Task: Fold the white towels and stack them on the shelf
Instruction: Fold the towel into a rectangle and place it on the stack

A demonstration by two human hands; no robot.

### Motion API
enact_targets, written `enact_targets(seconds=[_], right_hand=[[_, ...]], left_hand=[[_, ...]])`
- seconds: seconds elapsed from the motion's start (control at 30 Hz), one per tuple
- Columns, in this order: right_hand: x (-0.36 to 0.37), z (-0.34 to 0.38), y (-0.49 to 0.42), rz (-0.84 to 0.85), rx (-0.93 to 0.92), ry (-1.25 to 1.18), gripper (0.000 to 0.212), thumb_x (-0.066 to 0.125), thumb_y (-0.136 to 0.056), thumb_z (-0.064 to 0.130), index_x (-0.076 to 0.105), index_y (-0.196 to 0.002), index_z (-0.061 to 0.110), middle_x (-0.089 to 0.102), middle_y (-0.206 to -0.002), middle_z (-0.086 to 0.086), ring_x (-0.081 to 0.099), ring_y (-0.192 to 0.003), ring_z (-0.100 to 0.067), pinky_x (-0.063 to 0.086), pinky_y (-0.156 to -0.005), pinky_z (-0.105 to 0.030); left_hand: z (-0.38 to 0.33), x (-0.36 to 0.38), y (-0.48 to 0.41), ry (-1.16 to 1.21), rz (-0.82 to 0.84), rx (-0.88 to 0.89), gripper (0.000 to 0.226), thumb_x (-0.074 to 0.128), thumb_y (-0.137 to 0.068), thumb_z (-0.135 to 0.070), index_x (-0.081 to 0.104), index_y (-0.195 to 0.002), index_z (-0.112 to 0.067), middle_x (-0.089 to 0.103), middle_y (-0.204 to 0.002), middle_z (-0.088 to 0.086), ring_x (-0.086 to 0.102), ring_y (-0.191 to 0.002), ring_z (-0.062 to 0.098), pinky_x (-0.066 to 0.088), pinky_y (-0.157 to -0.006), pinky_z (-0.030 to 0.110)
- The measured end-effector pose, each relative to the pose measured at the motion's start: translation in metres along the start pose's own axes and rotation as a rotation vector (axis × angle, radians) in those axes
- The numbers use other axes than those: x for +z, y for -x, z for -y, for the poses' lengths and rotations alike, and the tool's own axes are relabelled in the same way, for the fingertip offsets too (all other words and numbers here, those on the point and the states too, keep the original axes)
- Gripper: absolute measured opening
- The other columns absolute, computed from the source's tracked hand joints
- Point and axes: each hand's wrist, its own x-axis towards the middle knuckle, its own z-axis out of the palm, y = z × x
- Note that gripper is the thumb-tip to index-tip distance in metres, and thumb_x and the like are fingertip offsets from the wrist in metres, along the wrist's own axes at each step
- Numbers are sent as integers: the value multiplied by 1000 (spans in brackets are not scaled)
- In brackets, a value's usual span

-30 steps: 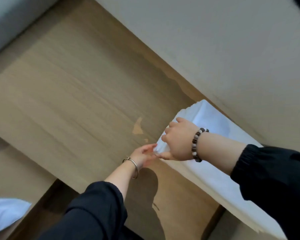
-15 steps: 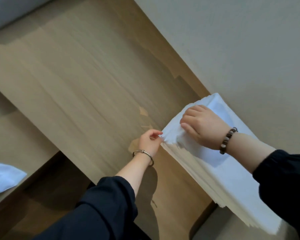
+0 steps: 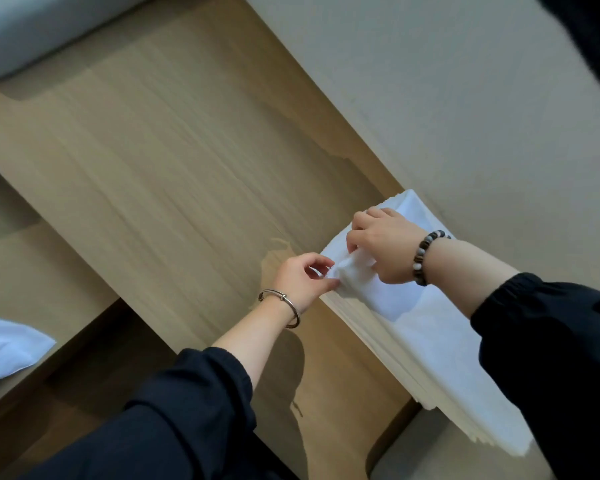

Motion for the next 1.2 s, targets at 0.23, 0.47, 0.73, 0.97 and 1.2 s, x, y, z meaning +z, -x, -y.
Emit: enact_targets(seconds=[0.23,0.47,0.73,0.97,1.2], right_hand=[[-3,5,-15,122,-27,124,42,56,-83,23,49,-124,27,48,-116,5,39,-109,-19,37,-98,-34],[-8,3,-15,185,-53,54,28,51,-85,15,58,-111,23,55,-109,2,45,-103,-19,41,-87,-31],[0,18,-30,226,36,-5,24,48,-86,13,61,-106,18,64,-98,-2,57,-90,-23,40,-67,-28],[19,2,-17,-182,79,-145,40,64,-78,18,56,-117,22,51,-118,0,41,-112,-22,26,-103,-33],[65,-37,10,-615,884,-898,36,43,-96,32,56,-118,7,54,-120,-15,48,-112,-33,40,-96,-42]], left_hand=[[8,-8,-6,88,24,-46,28,75,-74,2,70,-77,-25,65,-66,-17,57,-56,-3,45,-59,9],[17,-5,-8,214,1,-100,26,77,-72,4,70,-71,-21,67,-65,-8,61,-55,1,50,-60,14],[21,-5,-9,262,-7,-118,26,73,-74,7,70,-71,-19,67,-58,-10,62,-56,-2,48,-59,11],[12,-13,-4,377,-16,-156,13,57,-92,-3,70,-91,-2,68,-69,-2,63,-63,7,54,-64,17],[-17,7,-10,-50,-47,63,8,67,-85,-33,66,-85,-25,64,-82,-3,54,-71,5,42,-62,9]])
